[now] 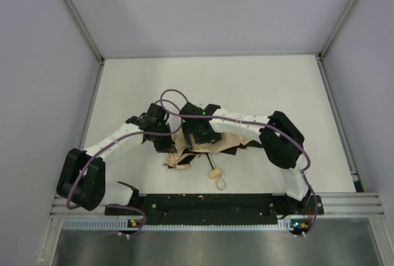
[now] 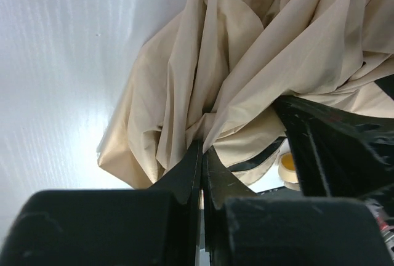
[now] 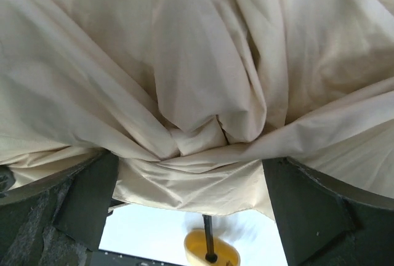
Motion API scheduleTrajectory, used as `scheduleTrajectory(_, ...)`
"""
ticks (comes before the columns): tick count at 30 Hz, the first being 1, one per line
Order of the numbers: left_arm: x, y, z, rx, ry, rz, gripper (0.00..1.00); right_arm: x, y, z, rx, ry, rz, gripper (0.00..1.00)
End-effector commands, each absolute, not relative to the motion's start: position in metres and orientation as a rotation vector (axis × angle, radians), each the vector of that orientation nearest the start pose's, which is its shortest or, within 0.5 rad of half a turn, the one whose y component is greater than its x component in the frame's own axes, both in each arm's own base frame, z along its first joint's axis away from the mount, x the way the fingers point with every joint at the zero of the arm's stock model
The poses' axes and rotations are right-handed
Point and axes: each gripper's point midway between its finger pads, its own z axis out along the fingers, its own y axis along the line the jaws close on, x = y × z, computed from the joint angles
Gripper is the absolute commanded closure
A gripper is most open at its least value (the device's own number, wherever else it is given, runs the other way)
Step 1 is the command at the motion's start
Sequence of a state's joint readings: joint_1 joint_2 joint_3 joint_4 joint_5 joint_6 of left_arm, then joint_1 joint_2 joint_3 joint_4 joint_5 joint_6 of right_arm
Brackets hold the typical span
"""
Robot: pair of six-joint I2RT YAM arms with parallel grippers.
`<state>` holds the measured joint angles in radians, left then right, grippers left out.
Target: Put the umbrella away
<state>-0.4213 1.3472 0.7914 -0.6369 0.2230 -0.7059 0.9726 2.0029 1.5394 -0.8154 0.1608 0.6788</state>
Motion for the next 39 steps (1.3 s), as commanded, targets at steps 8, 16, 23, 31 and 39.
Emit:
scheduleTrajectory(8,0.212,-0.150,0.038,-0.530,2.887,-0.483,1.00,0.197,0.305,-0.056,-0.574,2.868,-0.144,0.41)
scheduleTrajectory(16,0.213,-0.149,0.041,-0.577,2.862,-0.509,1.00,0.178,0.288,-0.079,-0.712,2.865,-0.122,0.73)
scheduleTrajectory(23,0.220,-0.160,0.077,-0.452,2.747,-0.660,0.81,0.202,0.302,-0.019,-0.700,2.659,0.044,1.00)
scheduleTrajectory(31,0.229,-0.177,0.162,-0.339,2.456,-0.919,0.13,0.218,0.325,0.095,-0.661,2.408,0.436,1.00)
scheduleTrajectory(39,0.234,-0.206,0.169,-0.287,2.529,-1.084,0.03,0.223,0.320,0.120,-0.625,2.385,0.537,1.00)
